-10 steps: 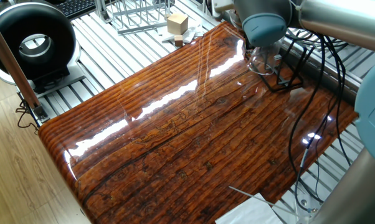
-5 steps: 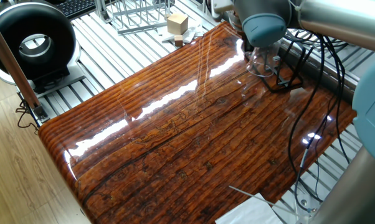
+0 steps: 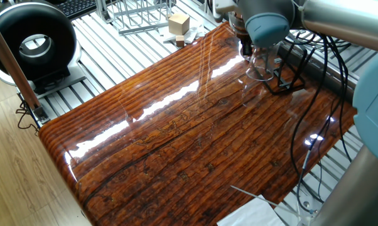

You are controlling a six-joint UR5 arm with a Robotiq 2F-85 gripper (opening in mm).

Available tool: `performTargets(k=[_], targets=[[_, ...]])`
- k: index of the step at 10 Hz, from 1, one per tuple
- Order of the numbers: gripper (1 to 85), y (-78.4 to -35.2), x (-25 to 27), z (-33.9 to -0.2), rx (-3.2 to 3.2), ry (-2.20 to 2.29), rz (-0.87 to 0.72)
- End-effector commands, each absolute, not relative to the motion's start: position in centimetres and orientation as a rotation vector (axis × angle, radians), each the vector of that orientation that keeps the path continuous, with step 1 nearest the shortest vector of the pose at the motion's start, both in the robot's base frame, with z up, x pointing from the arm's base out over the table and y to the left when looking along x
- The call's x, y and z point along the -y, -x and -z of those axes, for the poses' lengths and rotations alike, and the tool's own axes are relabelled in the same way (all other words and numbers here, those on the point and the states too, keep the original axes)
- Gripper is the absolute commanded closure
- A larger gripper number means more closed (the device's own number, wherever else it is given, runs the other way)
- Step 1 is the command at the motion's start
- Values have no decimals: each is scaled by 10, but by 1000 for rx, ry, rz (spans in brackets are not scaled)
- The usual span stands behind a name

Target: Take the cup off the cup rack

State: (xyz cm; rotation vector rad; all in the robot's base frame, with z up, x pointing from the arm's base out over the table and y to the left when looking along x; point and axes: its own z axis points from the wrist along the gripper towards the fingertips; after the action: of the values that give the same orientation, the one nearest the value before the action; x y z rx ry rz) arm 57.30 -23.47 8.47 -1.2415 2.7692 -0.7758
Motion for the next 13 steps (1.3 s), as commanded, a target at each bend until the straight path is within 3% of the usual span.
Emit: performTargets(k=[1, 3, 5, 8, 12, 13], targets=[[653, -577, 231, -81, -2744, 1255, 737], [483, -579, 225, -80, -2729, 1272, 706], [420, -579, 204, -77, -2723, 1267, 598], [403, -584, 207, -79, -2702, 1274, 646], [410, -580, 204, -83, -2708, 1251, 607], [410, -575, 196, -77, -2722, 1233, 528]])
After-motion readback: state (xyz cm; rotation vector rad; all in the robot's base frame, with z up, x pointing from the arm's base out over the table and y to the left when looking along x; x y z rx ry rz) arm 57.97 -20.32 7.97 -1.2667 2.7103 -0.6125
